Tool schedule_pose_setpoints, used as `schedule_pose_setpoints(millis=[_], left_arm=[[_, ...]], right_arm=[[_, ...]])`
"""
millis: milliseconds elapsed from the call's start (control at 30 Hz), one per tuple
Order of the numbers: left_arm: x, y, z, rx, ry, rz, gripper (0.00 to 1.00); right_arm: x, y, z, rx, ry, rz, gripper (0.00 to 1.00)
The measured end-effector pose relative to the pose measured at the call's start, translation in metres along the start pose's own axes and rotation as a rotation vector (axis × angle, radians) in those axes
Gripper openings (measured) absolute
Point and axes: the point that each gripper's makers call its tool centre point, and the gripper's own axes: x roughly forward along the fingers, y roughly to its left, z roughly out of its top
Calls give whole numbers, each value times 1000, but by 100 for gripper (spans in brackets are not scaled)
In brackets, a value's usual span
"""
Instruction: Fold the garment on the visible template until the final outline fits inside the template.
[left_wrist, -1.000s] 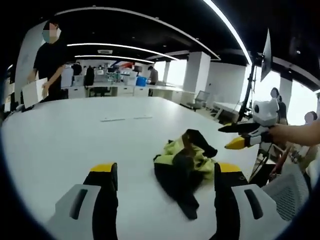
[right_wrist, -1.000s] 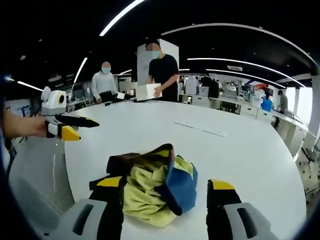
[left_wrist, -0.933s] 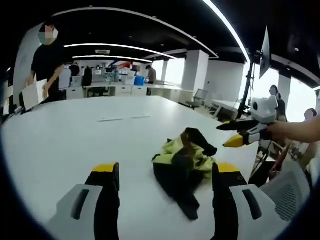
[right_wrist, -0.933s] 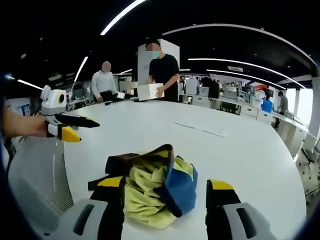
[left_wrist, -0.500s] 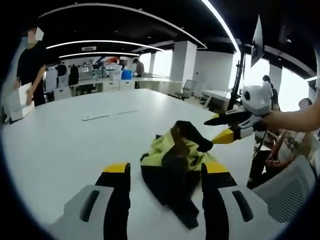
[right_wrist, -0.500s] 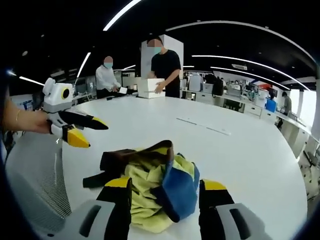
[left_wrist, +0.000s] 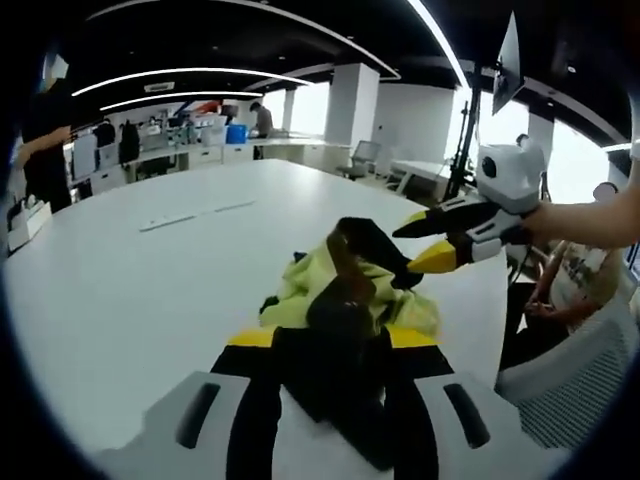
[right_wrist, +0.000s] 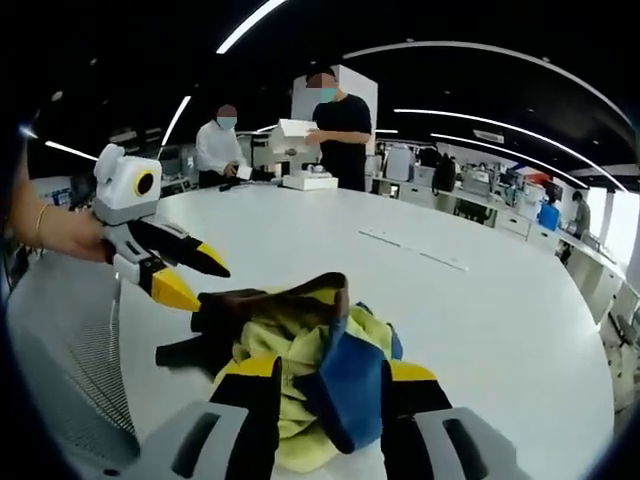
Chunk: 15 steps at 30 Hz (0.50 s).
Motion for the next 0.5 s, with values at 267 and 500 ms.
schedule_pose_setpoints(millis=[267, 500], left_arm=[[6, 1, -8, -11, 19, -12, 19], [9, 1, -12, -38, 35, -22, 6]], right_arm=[[6, -2, -7, -20, 18, -2, 14], [9, -5, -10, -20, 30, -10, 1]])
